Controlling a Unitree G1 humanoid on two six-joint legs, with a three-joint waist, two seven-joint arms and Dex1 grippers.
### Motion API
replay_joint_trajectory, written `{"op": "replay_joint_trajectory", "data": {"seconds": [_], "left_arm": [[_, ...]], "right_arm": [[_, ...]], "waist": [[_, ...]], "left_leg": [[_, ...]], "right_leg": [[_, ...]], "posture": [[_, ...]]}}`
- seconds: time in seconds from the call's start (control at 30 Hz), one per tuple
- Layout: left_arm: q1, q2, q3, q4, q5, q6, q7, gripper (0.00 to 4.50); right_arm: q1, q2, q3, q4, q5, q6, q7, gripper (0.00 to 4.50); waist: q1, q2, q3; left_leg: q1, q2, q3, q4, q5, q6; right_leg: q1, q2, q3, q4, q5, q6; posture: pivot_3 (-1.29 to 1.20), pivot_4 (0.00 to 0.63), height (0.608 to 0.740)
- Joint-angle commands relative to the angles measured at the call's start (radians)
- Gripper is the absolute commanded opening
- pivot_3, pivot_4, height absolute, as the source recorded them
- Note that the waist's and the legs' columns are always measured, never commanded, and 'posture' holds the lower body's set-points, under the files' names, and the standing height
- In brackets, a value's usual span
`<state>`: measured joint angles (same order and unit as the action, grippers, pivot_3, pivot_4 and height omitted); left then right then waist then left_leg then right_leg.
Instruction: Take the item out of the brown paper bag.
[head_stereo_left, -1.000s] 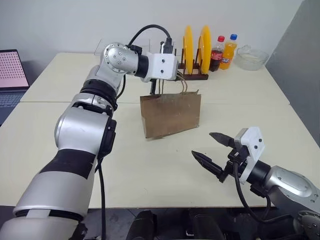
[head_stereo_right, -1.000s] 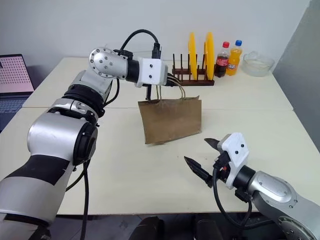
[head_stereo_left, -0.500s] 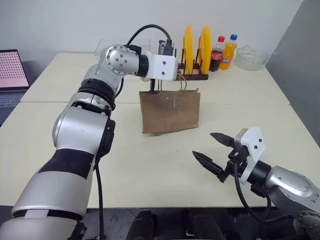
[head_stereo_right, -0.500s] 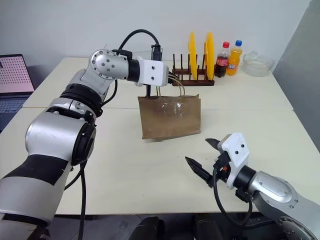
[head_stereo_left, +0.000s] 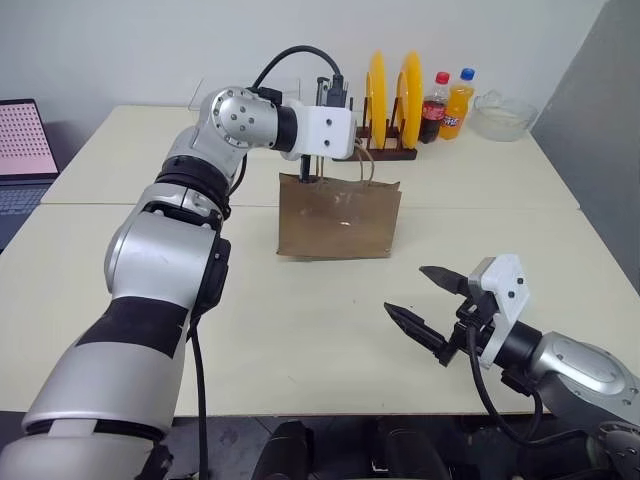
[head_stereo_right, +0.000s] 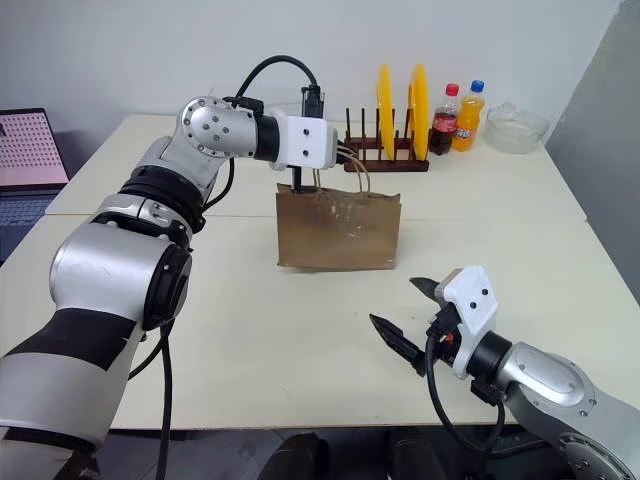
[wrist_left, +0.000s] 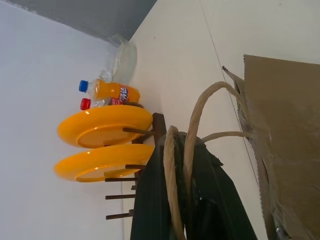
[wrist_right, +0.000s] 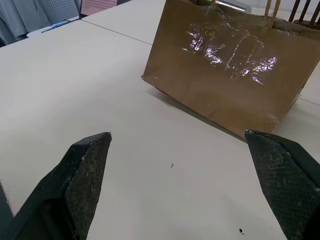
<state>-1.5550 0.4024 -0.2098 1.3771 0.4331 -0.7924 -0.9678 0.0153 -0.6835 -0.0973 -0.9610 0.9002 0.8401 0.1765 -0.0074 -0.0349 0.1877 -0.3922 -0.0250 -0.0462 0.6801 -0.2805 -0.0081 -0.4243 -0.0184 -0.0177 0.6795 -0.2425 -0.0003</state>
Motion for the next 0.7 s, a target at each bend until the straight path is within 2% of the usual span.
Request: {"op": "replay_joint_trajectory", "data": {"seconds": [0.03,0.1,0.2,0.27,0.33,0.37,0.6,0.63,0.7], "left_arm": [[-0.009,0.014,0.012,-0.021,-0.024,0.031,-0.024,0.02],[-0.002,0.017,0.014,-0.020,-0.027,0.065,-0.045,0.02],[0.006,0.024,0.023,-0.021,-0.038,0.090,-0.077,0.60],[0.009,0.029,0.025,-0.022,-0.044,0.101,-0.103,1.19],[0.012,0.032,0.032,-0.022,-0.056,0.130,-0.132,1.96],[0.012,0.033,0.034,-0.022,-0.060,0.137,-0.140,2.14],[0.019,0.042,0.069,-0.025,-0.115,0.251,-0.241,4.31],[0.021,0.045,0.074,-0.027,-0.122,0.267,-0.258,4.46],[0.024,0.052,0.085,-0.027,-0.135,0.315,-0.291,4.46]], "right_arm": [[-0.019,-0.006,-0.005,-0.052,0.019,-0.012,0.001,4.50],[-0.020,-0.007,-0.004,-0.051,0.021,-0.012,0.001,4.50],[-0.029,-0.005,-0.005,-0.048,0.013,-0.020,0.001,4.50],[-0.040,-0.003,-0.005,-0.045,0.001,-0.029,0.004,4.50],[-0.057,-0.003,-0.003,-0.040,-0.026,-0.046,0.012,4.50],[-0.063,-0.004,-0.001,-0.039,-0.042,-0.056,0.017,4.50],[-0.071,-0.009,0.014,-0.029,-0.146,-0.133,0.085,4.50],[-0.071,-0.007,0.017,-0.026,-0.156,-0.140,0.092,4.50],[-0.071,-0.003,0.022,-0.021,-0.171,-0.148,0.104,4.50]], "waist": [[0.000,0.000,0.000],[0.000,0.000,0.000],[0.000,0.000,0.000],[0.000,0.000,0.000],[0.000,0.000,0.000],[0.000,0.000,0.000],[-0.001,0.000,0.000],[-0.001,0.000,0.000],[-0.001,0.000,0.000]], "left_leg": [[0.000,0.000,0.000,0.000,0.000,0.000],[0.000,0.000,0.000,0.000,0.000,0.000],[0.000,0.000,0.000,0.000,0.000,0.000],[0.001,0.000,0.000,0.000,0.000,0.000],[0.001,0.000,0.000,0.000,0.000,0.000],[0.001,0.000,0.000,0.000,0.000,0.000],[0.001,0.000,0.000,0.000,0.000,0.000],[0.001,0.000,0.000,0.000,0.000,0.000],[0.001,0.000,0.000,0.000,0.000,0.000]], "right_leg": [[0.000,0.000,0.000,0.000,0.000,0.000],[0.000,0.000,0.000,0.000,0.000,0.000],[0.000,0.000,0.000,0.000,0.000,0.000],[0.000,0.000,0.000,0.000,0.000,0.000],[0.001,0.000,0.000,0.000,0.000,0.000],[0.001,0.000,0.000,0.000,0.000,0.000],[0.001,0.000,0.000,0.000,0.000,0.000],[0.001,0.000,0.000,0.000,0.000,0.000],[0.001,0.000,0.000,0.000,0.000,0.000]], "posture": [[0.00,0.150,0.740],[0.00,0.150,0.740],[0.00,0.150,0.740],[0.00,0.150,0.740],[0.00,0.150,0.740],[0.00,0.150,0.740],[0.00,0.150,0.740],[0.00,0.150,0.740],[0.00,0.150,0.740]]}}
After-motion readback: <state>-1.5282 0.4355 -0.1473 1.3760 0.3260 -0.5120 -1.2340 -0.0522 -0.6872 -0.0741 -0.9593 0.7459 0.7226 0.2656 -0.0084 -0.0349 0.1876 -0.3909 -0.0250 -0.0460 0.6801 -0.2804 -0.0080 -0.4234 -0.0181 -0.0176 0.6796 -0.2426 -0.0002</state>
